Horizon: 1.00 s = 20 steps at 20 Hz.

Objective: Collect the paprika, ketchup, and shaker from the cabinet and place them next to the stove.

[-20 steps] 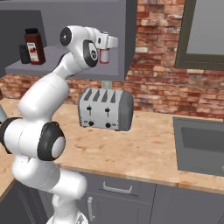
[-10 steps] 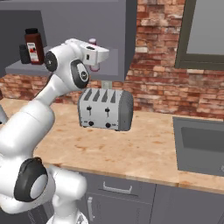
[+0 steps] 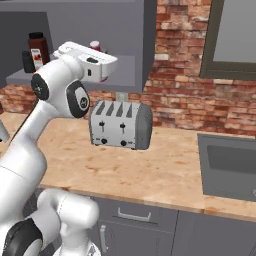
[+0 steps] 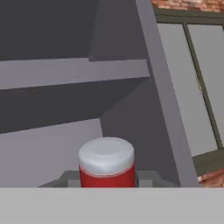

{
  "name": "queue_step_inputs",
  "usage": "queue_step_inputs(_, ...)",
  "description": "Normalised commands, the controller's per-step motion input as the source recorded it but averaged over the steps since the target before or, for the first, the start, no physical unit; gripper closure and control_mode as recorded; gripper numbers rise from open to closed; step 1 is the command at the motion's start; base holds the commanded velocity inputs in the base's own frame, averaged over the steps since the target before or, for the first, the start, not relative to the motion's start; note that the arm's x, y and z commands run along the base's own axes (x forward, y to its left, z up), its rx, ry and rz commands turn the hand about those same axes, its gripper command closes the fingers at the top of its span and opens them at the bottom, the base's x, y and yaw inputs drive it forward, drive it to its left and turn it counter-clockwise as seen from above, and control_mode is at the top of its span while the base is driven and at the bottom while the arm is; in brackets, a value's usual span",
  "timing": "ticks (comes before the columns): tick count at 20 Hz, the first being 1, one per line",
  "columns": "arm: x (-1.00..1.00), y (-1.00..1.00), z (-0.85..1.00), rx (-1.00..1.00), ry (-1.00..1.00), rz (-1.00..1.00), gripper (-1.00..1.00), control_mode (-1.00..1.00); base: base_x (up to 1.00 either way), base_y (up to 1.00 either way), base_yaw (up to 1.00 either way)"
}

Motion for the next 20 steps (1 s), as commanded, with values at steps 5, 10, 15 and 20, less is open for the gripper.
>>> queue_step_inputs(5, -0.94, -0.02, 0.30, -0.10, 0.03, 0.00, 1.00, -1.00, 0.00, 0.00, 0.00)
queue_step_inputs(10, -0.87, 0.13, -0.08, -0.21, 0.12, 0.00, 1.00, -1.00, 0.00, 0.00, 0.00)
queue_step_inputs(15, -0.91, 0.03, -0.22, -0.19, 0.11, 0.01, 1.00, -1.00, 0.00, 0.00, 0.00)
queue_step_inputs(20, -0.83, 0.00, -0.23, -0.13, 0.06, 0.00, 1.00, -1.00, 0.00, 0.00, 0.00)
